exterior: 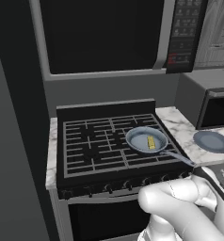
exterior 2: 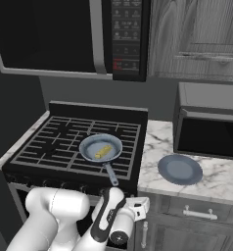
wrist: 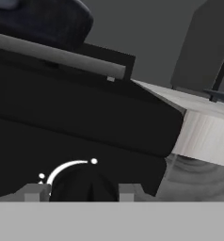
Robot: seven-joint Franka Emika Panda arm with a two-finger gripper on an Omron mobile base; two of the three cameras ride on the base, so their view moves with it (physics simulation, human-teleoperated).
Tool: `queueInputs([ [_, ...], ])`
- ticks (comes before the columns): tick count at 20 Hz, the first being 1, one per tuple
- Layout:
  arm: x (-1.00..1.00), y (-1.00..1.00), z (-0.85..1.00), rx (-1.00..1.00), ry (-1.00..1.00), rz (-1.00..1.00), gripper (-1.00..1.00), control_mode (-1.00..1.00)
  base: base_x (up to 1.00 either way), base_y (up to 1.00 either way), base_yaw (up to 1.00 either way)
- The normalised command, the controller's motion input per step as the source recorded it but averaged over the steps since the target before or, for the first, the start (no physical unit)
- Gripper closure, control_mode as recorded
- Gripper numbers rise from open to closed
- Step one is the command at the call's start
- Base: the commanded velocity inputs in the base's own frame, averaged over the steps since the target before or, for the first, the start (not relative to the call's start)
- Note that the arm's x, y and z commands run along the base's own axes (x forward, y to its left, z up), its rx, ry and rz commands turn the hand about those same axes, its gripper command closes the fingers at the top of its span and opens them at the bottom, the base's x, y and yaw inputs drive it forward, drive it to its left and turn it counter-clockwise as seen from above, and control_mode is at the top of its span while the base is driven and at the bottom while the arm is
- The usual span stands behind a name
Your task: Pick up the butter stick and place it in the pan. Then turn on the burner for the pan.
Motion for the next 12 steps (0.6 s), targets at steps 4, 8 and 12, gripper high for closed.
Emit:
queueInputs([
  [4,0.0,0.02,0.0,-0.26,0.0,0.17,1.0,-1.0,0.0,0.0,0.0],
  [8,0.0,0.0,0.0,-0.21,0.0,0.22,1.0,-1.0,0.0,0.0,0.0],
  [12,0.0,0.05,0.0,-0.31,0.0,0.19,1.0,-1.0,0.0,0.0,0.0],
])
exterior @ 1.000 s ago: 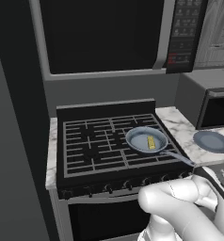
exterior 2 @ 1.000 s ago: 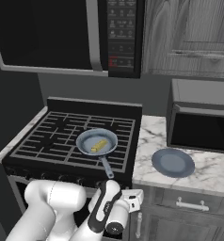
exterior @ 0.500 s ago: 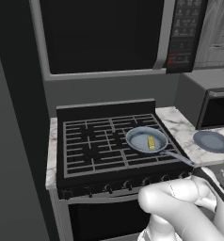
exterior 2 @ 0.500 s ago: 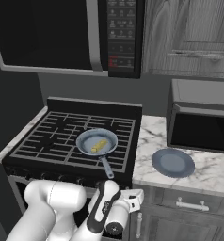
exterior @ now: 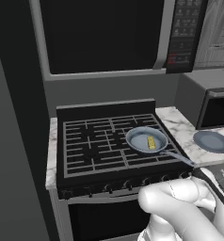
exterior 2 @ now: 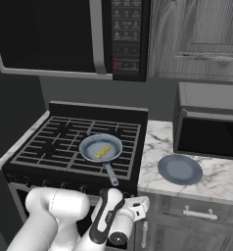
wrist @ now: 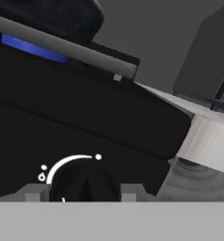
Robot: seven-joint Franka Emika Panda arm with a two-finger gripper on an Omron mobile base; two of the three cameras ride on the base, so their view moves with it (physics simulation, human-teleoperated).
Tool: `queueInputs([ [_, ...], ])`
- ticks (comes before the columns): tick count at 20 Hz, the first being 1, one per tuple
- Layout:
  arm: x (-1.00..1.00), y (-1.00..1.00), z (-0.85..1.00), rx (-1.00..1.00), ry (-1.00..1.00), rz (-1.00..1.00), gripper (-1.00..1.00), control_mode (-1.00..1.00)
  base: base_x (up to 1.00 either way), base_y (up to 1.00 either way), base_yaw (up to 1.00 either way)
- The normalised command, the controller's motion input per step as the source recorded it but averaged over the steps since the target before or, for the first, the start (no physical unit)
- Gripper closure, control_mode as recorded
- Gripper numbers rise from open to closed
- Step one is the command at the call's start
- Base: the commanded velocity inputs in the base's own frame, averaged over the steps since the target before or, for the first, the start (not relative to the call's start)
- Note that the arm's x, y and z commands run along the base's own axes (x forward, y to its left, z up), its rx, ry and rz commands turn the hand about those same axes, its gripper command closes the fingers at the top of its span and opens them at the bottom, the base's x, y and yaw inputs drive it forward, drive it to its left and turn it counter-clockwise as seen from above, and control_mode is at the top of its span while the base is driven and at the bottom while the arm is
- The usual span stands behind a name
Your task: Pick up the butter stick and place it in the pan. Then turn on the burner for the pan.
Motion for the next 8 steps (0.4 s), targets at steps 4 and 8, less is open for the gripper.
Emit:
queueInputs([
  [4,0.0,0.23,0.0,-0.4,0.0,0.16,1.0,-1.0,0.0,0.0,0.0],
  [8,0.0,0.32,0.0,-0.42,0.0,0.18,1.0,-1.0,0.0,0.0,0.0],
])
